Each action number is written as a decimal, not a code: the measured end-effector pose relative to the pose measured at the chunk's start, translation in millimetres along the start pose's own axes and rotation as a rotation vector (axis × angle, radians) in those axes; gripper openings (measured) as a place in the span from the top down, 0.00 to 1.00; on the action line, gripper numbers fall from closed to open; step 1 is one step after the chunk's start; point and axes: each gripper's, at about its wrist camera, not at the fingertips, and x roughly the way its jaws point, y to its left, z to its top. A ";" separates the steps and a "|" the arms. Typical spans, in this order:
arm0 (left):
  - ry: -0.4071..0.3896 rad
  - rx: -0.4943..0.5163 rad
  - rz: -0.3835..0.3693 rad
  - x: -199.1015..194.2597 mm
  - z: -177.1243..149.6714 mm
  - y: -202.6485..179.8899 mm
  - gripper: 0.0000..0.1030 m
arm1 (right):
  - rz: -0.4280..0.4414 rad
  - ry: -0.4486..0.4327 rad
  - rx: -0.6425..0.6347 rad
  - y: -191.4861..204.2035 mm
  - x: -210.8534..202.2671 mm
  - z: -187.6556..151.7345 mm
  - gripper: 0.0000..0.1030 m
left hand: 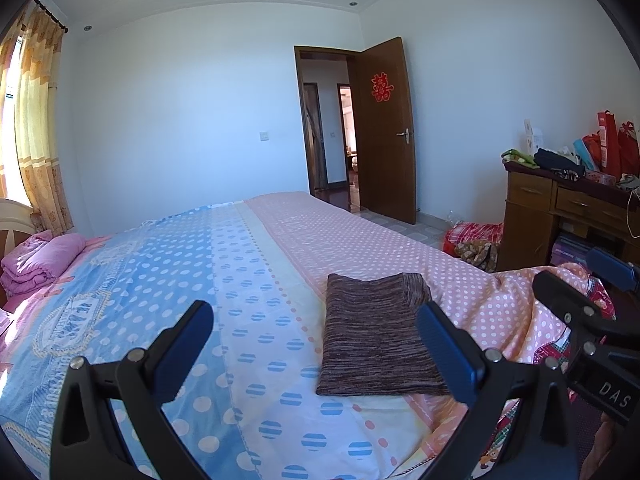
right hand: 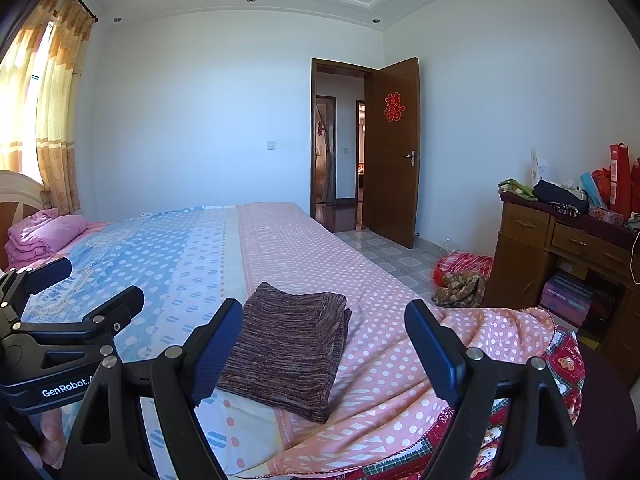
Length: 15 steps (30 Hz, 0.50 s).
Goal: Fold small clothes
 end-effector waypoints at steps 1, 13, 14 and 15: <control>0.000 -0.001 0.000 0.4 0.2 0.0 0.00 | -0.001 0.000 0.000 0.1 -0.1 -0.1 0.19; 0.006 0.003 -0.005 0.1 -1.2 -0.1 0.00 | -0.002 0.008 0.001 -0.4 -0.1 -2.5 0.19; 0.006 0.004 -0.006 -0.1 -1.3 -0.1 0.00 | -0.002 0.009 0.002 -0.7 0.0 -3.0 0.19; 0.006 0.002 -0.005 0.6 -0.9 0.1 0.00 | -0.003 0.009 0.003 -0.6 0.0 -3.3 0.19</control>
